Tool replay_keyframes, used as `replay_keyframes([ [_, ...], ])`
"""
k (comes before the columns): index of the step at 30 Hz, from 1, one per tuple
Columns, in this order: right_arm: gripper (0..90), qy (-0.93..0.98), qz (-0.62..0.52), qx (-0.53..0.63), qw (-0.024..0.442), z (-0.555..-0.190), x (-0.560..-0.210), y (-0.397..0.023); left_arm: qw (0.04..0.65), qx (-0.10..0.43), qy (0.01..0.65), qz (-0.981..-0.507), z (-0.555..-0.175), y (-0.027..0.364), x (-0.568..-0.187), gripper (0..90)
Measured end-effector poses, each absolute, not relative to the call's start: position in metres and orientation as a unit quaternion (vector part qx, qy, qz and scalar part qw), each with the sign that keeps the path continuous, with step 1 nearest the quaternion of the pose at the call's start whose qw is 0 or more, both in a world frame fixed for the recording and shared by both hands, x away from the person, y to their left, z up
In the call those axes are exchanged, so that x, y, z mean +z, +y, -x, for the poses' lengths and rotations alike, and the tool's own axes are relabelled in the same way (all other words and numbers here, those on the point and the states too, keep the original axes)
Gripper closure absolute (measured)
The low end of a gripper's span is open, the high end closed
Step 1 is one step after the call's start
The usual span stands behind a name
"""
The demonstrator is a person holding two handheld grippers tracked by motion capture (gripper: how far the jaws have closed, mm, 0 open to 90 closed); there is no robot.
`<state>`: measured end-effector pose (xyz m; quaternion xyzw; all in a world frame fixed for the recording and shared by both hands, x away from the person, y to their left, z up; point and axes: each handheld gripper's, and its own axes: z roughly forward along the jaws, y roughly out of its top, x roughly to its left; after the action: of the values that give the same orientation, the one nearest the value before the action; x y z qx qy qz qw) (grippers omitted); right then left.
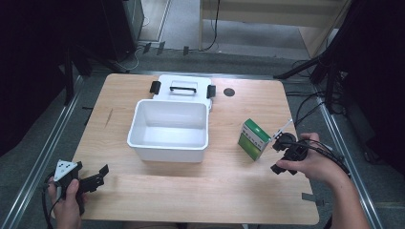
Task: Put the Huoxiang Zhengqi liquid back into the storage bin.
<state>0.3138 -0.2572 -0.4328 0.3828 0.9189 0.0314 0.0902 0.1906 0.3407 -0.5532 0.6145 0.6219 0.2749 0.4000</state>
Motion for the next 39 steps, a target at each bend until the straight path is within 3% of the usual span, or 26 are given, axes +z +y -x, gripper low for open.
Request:
replay_keyframes([
  [24, 13.5, 0.928, -0.36, 0.025, 0.094, -0.344, -0.381, -0.217, 0.401, 0.27, 0.624, -0.614, -0.192, 0.342, -0.553, 1.1],
  [39, 20.0, 0.926, -0.364, 0.02, 0.098, -0.36, -0.37, -0.197, 0.405, 0.267, 0.624, -0.613, -0.192, 0.343, -0.553, 1.1],
])
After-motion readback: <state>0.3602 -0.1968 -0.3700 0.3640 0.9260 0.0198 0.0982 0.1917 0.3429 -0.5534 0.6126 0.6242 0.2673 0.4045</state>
